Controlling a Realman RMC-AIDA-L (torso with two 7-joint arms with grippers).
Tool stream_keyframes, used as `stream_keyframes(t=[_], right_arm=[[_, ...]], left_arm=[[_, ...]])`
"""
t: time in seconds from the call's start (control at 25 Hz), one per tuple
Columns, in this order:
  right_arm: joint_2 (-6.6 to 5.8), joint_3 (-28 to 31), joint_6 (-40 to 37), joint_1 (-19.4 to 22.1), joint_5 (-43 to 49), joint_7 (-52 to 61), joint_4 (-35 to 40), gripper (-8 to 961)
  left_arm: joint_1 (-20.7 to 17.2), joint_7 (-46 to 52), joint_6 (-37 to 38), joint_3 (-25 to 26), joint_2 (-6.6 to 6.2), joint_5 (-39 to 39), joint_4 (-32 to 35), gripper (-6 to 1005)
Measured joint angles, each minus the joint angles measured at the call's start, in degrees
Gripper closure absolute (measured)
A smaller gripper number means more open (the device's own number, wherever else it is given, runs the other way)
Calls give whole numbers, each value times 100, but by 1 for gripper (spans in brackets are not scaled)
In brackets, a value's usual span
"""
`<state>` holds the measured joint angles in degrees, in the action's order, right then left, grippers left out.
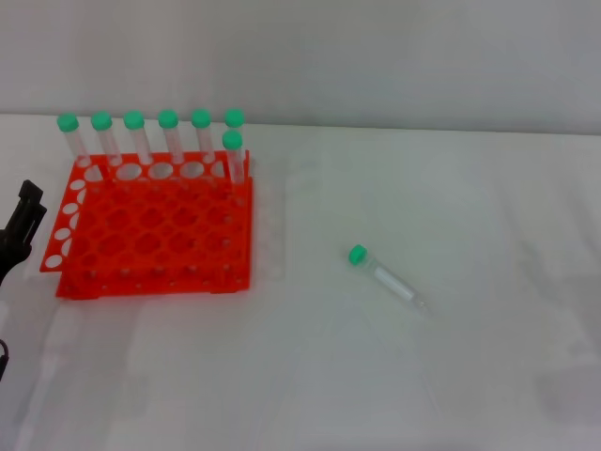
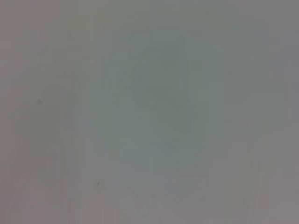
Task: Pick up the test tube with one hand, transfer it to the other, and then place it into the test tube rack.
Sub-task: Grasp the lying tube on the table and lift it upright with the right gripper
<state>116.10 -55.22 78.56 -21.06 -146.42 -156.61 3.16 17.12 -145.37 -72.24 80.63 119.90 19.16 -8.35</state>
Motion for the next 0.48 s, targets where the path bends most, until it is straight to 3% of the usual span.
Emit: stream_keyframes(t=[0.48], right_arm=[[6, -108, 62, -124, 46, 179, -2, 126]], left_arm=[[3, 10, -6, 2, -2, 0, 3, 149]])
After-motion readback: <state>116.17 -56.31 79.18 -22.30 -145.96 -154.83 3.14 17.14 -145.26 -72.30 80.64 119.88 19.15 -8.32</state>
